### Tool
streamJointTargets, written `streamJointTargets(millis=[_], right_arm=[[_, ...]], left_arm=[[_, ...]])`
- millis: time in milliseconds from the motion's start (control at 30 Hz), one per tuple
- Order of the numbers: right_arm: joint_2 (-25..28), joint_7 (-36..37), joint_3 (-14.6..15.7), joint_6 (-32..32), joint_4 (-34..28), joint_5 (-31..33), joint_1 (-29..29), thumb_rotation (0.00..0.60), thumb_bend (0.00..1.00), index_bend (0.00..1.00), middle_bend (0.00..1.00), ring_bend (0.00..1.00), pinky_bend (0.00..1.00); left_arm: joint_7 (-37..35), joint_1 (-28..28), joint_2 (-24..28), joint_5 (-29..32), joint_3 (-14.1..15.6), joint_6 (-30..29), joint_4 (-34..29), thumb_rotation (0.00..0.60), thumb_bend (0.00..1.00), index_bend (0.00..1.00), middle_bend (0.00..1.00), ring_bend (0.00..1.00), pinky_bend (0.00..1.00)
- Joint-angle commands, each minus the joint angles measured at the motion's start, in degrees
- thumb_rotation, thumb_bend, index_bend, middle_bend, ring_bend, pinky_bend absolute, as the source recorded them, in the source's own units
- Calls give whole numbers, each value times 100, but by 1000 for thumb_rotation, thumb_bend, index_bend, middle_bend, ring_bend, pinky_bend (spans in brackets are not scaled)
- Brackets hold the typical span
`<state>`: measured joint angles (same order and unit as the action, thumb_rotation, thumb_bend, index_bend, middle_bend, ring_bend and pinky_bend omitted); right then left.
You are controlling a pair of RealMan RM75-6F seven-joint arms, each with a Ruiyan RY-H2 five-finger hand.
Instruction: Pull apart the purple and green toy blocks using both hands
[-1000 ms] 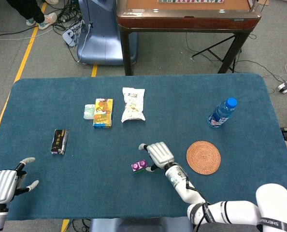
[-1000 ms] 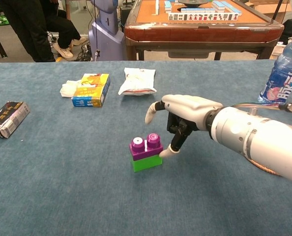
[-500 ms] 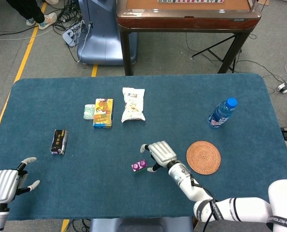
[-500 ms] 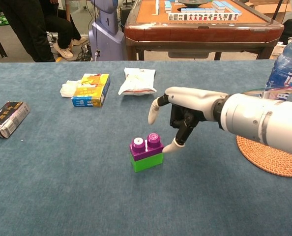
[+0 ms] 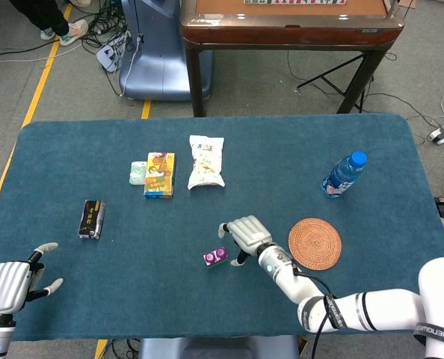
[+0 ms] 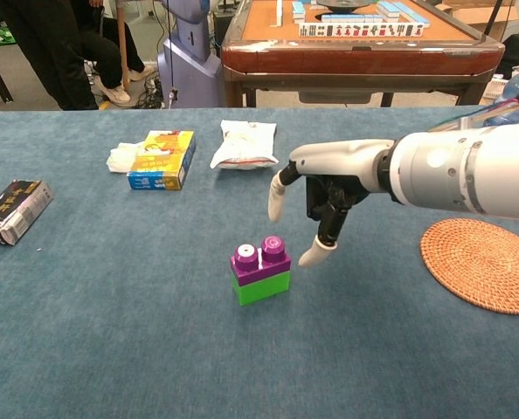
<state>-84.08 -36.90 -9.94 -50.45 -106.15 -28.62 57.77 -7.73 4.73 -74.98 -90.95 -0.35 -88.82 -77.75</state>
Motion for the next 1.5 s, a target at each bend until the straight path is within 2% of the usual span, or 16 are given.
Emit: streamJointTargets(millis=[33, 267, 433, 733, 1500], right_arm=[[-12, -9, 47, 8, 11, 98, 114, 600, 48, 348, 1000, 1000, 1000], [-123, -11, 183, -21, 97, 147, 316, 600, 85, 361, 1000, 1000, 1000], [-262, -185, 357, -316, 148, 8, 400, 600, 91, 370, 1000, 1000, 1000], [-444, -227, 457, -523, 255, -58, 440, 600, 147, 392, 1000, 1000, 1000], [-698, -232, 480, -534, 472, -40, 534, 600, 254, 439, 1000, 1000, 1000]], left_arm=[[-6, -3, -4, 5, 5, 5, 6, 600, 72, 341, 895, 852, 1000], [-33, -13, -24, 11, 18, 10, 41, 600, 72, 341, 895, 852, 1000], [-48, -17, -39, 25, 20, 19, 71, 600, 72, 341, 896, 852, 1000], [-54, -14, -69, 17, 29, 27, 87, 600, 72, 342, 895, 852, 1000], [-103, -34, -127, 22, 63, 50, 171, 600, 71, 346, 895, 852, 1000]])
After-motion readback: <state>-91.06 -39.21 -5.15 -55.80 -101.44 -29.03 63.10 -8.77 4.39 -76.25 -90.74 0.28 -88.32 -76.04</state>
